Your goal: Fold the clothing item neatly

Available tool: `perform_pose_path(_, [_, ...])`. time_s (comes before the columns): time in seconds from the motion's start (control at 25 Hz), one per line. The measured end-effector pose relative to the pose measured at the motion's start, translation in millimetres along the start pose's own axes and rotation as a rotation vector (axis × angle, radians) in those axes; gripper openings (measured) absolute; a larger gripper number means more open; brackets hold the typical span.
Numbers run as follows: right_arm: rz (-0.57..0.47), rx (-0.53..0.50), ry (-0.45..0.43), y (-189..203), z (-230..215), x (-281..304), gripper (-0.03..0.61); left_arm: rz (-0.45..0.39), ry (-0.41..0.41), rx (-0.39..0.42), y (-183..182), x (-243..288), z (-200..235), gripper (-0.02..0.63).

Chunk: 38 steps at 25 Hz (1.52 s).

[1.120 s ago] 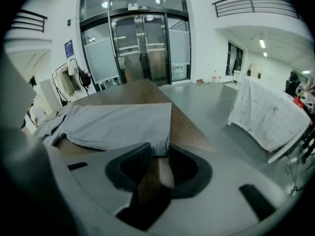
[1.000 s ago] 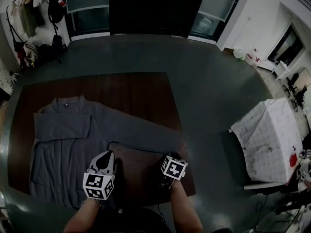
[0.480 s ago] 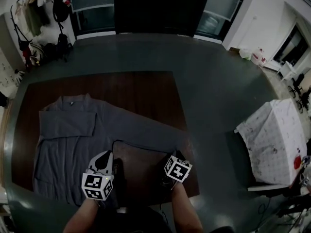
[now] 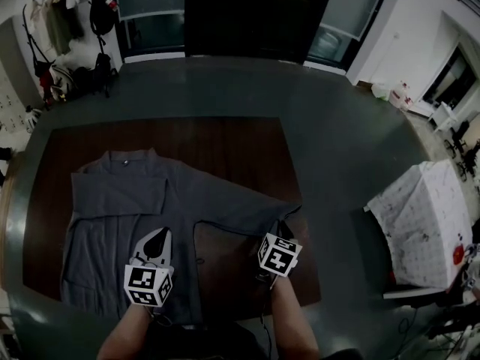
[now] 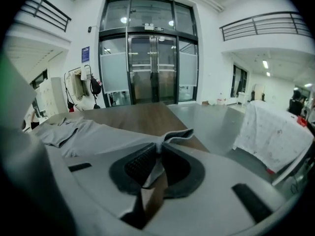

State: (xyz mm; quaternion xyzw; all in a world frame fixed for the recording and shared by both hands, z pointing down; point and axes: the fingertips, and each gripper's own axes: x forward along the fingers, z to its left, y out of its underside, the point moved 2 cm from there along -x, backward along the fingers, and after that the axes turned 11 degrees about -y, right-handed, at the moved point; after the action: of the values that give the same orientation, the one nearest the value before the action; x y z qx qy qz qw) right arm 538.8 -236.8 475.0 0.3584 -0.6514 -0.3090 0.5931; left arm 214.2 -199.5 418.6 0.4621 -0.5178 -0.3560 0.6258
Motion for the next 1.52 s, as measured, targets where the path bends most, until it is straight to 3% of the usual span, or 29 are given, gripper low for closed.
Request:
perform_pose_path(0.52, [-0.045,-0.179,-0.098,-49,196,21,0.028,-0.016,-0.053,-0.031,-7,-29,168,0.008])
perform_pose_path(0.88, [-0.033,-0.223,-0.124,-36,317,19,0.028,-0.019,-0.102,-0.072,0,-62,294,0.008])
perform_pose_path(1.08, [-0.036,-0.213,-0.108,-21,346,14,0.028,0.004,-0.053,-0.028,11,-68,312,0.008])
perform_pose_path(1.32, [-0.045,-0.176,-0.151,-5,347,22,0.028,0.0,-0.083,-0.033,21,-69,305,0.008])
perform_pose_path(1.52, [-0.096,-0.134,-0.164,-25,343,23,0.028,-0.011,-0.095,0.046,4,-74,293,0.008])
